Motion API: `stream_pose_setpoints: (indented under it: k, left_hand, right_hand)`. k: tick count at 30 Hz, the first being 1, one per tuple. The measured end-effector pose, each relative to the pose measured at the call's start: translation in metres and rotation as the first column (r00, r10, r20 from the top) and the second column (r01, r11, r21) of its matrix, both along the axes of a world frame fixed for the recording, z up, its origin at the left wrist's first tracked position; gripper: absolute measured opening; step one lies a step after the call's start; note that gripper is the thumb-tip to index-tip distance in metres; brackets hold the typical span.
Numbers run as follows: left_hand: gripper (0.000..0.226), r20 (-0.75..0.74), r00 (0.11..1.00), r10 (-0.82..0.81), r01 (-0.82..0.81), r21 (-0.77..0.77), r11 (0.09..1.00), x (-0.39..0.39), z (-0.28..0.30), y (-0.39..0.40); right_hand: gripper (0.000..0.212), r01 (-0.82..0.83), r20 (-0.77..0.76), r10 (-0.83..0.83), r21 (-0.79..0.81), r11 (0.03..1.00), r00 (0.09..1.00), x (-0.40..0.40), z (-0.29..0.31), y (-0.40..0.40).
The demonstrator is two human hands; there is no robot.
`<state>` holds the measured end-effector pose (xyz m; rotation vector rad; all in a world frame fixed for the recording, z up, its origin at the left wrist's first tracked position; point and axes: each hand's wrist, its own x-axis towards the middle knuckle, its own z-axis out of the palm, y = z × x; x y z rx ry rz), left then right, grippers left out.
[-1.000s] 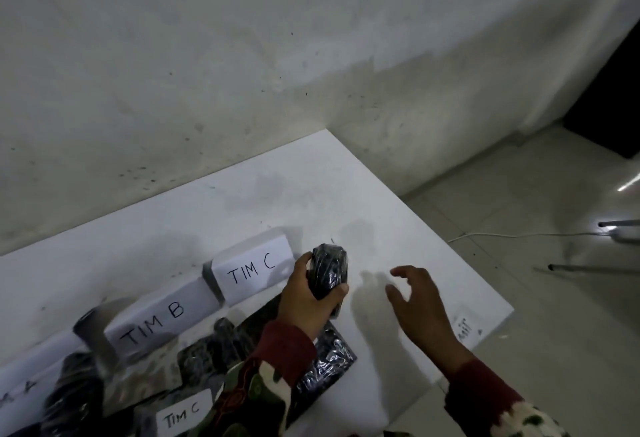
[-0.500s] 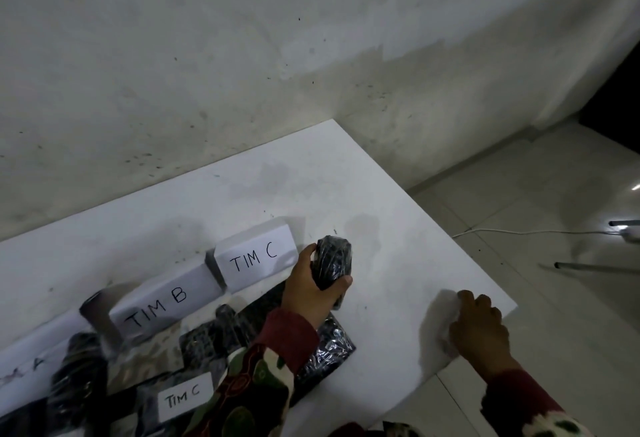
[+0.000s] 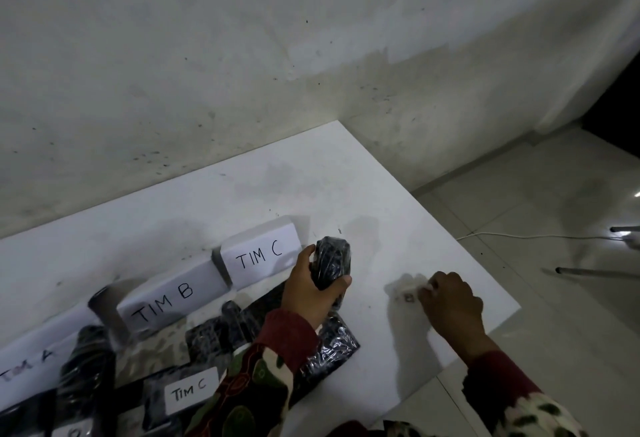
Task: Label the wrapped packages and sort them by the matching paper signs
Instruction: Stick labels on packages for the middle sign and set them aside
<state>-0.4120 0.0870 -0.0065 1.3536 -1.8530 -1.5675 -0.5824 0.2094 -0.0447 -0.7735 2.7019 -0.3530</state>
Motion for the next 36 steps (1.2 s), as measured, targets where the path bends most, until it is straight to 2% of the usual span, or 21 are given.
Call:
stream_pose_setpoints:
  k: [3, 7, 11, 14, 17, 23, 27, 30, 33, 36]
  left_hand:
    - [0.073, -0.01, 1.0, 0.018, -0.018, 0.006, 1.0, 0.006, -0.001, -0.003]
    - [0.074, -0.038, 0.998, 0.06, -0.058, 0.043, 0.997, 0.012, -0.002, -0.007]
    - [0.075, -0.093, 0.988, 0.127, -0.114, 0.132, 0.985, 0.019, -0.004, -0.013]
    - [0.07, -0.155, 0.966, 0.206, -0.175, 0.195, 0.965, 0.023, -0.002, -0.018]
    - [0.06, -0.234, 0.937, 0.26, -0.204, 0.237, 0.95, 0.027, 0.001, -0.02]
    - [0.052, -0.308, 0.914, 0.262, -0.197, 0.228, 0.954, 0.03, 0.003, -0.022]
    - [0.054, -0.327, 0.905, 0.271, -0.185, 0.271, 0.945, 0.034, 0.002, -0.024]
    - [0.044, -0.346, 0.879, 0.327, -0.211, 0.333, 0.919, 0.037, 0.002, -0.028]
    - [0.044, -0.352, 0.864, 0.36, -0.223, 0.374, 0.9, 0.04, 0.002, -0.033]
    - [0.041, -0.36, 0.846, 0.393, -0.23, 0.418, 0.879, 0.042, 0.004, -0.037]
  right_hand:
    - [0.008, 0.015, 0.087, 0.004, -0.213, 0.977, 0.996, 0.011, 0.011, -0.015]
    - [0.018, 0.127, 0.305, 0.044, -0.52, 0.845, 0.951, 0.028, 0.032, -0.033]
    - [0.017, 0.118, 0.329, 0.159, -0.683, 0.721, 0.931, 0.048, 0.05, -0.049]
    - [0.026, 0.133, 0.319, 0.17, -0.74, 0.659, 0.932, 0.063, 0.057, -0.058]
    - [0.03, 0.134, 0.308, 0.165, -0.753, 0.645, 0.937, 0.076, 0.059, -0.067]
    - [0.026, 0.114, 0.331, 0.234, -0.763, 0.636, 0.914, 0.092, 0.06, -0.079]
    - [0.029, 0.129, 0.337, 0.257, -0.797, 0.591, 0.906, 0.092, 0.063, -0.079]
    - [0.039, 0.012, 0.19, 0.29, -0.855, 0.519, 0.938, 0.091, 0.066, -0.077]
    - [0.037, -0.032, 0.12, 0.311, -0.897, 0.442, 0.943, 0.091, 0.069, -0.075]
    - [0.041, -0.11, 0.021, 0.296, -0.901, 0.42, 0.955, 0.091, 0.066, -0.074]
